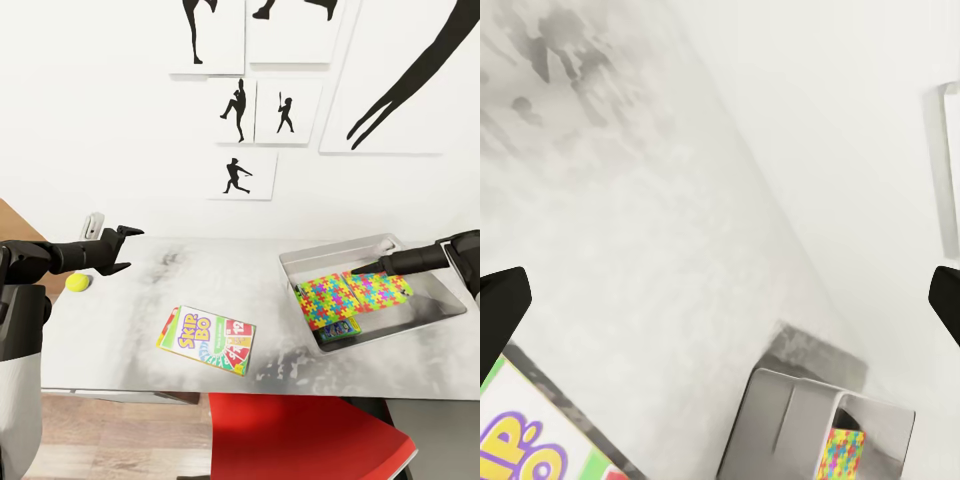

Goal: Put all the toys in the child's room - the three board games (two on the bed and one on the table), the two jigsaw puzzles on the table, and the tennis ball on the table - inside the toy box on the table in the child's room.

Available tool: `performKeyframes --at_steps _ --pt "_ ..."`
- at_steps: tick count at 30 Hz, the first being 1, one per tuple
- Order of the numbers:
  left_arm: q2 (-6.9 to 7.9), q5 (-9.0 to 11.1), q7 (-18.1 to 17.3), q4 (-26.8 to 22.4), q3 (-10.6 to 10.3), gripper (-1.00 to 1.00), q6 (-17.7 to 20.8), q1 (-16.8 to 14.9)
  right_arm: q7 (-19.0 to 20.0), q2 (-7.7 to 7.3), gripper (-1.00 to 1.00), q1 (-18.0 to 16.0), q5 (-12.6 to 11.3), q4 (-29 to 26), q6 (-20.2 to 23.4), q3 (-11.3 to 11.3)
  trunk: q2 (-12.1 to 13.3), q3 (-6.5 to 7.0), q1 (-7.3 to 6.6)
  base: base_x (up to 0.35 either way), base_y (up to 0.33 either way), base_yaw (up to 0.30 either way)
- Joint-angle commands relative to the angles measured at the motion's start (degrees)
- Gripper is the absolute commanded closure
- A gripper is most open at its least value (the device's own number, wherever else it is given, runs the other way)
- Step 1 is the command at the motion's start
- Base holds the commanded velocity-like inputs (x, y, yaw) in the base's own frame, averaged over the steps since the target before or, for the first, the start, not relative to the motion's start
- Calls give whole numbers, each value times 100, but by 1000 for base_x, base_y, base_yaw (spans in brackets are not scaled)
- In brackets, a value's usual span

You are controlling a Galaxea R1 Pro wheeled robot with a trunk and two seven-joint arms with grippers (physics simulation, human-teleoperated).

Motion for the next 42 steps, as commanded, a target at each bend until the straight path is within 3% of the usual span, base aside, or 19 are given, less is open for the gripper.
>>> performKeyframes --at_steps 1,5,7,8,10,11,13,14,16,21,27,42 --pt "0 41 52 -2 8 -100 38 -7 32 -67 -100 -12 26 -61 63 1 -10 -10 4 0 0 0" --pt "-1 34 44 -2 5 -100 49 -2 30 -206 -100 -16 19 -208 69 -81 -10 -10 4 0 0 0" --pt "1 22 16 -2 2 -100 69 10 27 -347 -100 -7 -8 -400 78 -288 -10 -10 4 0 0 0" --pt "1 22 16 -2 2 -100 69 10 27 -347 -100 -7 -8 -400 78 -288 -10 -10 4 0 0 0" --pt "2 5 -9 -7 1 -100 86 33 22 -462 -100 15 -48 -601 93 -622 -10 -10 4 0 0 0" --pt "2 5 -9 -7 1 -100 86 33 22 -462 -100 15 -48 -601 93 -622 -10 -10 4 0 0 0" --pt "1 -7 -23 -16 -3 -100 102 53 18 -530 -100 58 -72 -787 101 -985 -10 -10 4 0 0 0" --pt "1 -7 -23 -16 -3 -100 102 53 18 -530 -100 58 -72 -787 101 -985 -10 -10 4 0 0 0" --pt "1 -15 -34 -24 -17 -100 114 66 11 -564 -100 139 -71 -965 107 -1262 -10 -10 4 0 0 0" --pt "3 -18 -48 -27 -115 -100 126 80 -6 -599 -100 344 -80 -1318 110 -1578 -10 -10 4 -6 1 0" --pt "4 -14 -56 -28 -167 -100 131 86 -14 -601 -100 491 -110 -1582 115 -1713 -10 -10 4 -82 40 0" --pt "4 -18 -69 -36 -192 -100 134 89 -37 -529 -100 622 -89 -1897 168 -1782 -10 -10 4 -186 156 0"
